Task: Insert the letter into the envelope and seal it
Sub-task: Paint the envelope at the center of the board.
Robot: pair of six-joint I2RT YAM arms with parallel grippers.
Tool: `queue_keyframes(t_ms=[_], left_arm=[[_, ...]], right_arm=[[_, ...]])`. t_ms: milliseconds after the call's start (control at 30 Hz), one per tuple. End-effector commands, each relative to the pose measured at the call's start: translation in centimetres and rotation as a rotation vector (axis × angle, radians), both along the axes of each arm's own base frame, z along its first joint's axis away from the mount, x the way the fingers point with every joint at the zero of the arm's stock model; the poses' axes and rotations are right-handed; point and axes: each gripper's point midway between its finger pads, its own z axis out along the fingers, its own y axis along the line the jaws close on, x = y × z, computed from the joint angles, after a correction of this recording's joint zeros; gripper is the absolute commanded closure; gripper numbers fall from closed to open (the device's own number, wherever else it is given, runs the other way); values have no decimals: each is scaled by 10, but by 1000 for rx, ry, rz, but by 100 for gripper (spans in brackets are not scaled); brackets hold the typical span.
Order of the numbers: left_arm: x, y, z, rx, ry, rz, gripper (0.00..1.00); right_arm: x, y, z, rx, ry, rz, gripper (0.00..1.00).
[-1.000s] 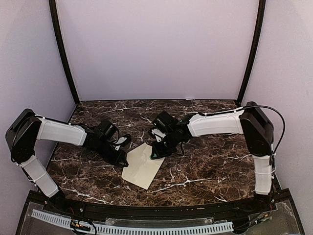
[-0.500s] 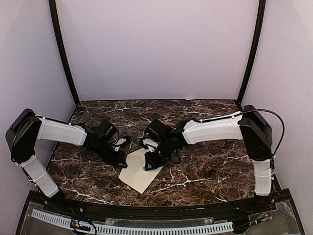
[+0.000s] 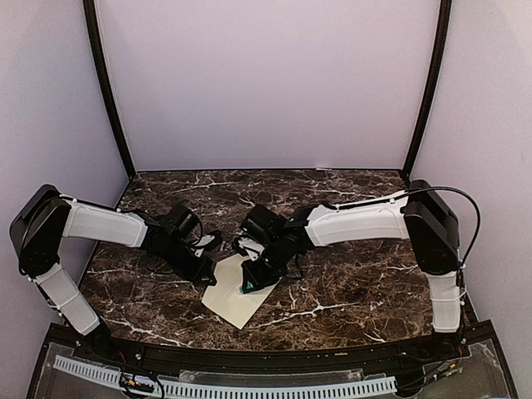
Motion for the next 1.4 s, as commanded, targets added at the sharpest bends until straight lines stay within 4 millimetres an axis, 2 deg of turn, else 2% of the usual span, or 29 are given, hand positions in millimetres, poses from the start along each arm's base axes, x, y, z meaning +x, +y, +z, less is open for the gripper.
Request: queue_keyframes(t_ms=[0,300,500,633,800,1133,1367], left_arm=[[-4,-1,0,6,10,-21,100],[-4,0,-1,12,14,-22,100],[-4,0,-2,15,15,-22,100],[-4,0,-3,16,17,-23,100],[-4,0,-3,17,17,-23,100],[-5,0,-3,17,20,-22,100],[-4,0,-3,16,20,-21,100]], right_arm=[[23,-19,-19,-64,-8,-101,88],[56,-36,-25,-75,-26,-177,88],[66,-47,-33,-91,-29,-204,88],[65,-45,-31,-77,-23,-191,88],[51,-35,-26,-44,-7,-132,87],[2,-19,-25,-41,49,-23,87],[-18,-11,-21,-33,78,12,87]])
